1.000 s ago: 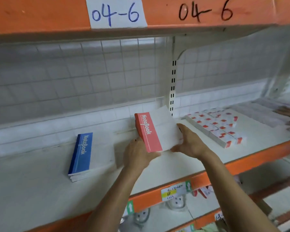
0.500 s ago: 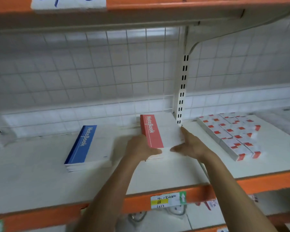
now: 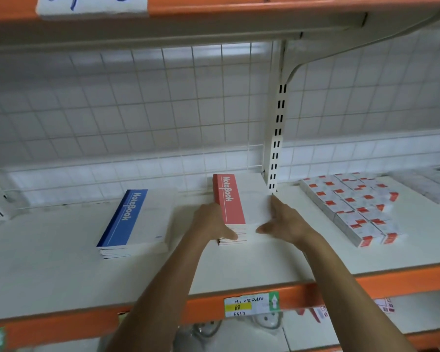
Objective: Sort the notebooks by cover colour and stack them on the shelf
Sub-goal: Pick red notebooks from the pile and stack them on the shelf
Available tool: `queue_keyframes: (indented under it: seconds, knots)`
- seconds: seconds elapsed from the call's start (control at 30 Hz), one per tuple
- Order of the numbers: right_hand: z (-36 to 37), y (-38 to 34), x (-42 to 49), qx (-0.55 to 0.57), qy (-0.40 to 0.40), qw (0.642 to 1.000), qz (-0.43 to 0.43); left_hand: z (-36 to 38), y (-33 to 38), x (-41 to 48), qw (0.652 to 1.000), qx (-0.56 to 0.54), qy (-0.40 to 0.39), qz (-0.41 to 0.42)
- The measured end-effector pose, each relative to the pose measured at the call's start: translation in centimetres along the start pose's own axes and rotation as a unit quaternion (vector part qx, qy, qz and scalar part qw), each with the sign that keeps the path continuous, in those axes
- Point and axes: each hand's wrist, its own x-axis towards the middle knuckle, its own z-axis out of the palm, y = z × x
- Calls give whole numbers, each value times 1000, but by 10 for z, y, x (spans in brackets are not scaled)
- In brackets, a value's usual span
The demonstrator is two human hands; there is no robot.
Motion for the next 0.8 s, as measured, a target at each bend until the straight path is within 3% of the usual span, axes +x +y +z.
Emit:
queue_keyframes:
  seconds: [0.6, 0.8]
  knots:
    - [0, -6, -7, 28, -18, 999, -12, -4, 6, -14, 1000, -25, -10, -2]
    - [-3, -21, -17, -122, 14, 992, -42, -3, 1, -23, 1000, 1, -17, -27]
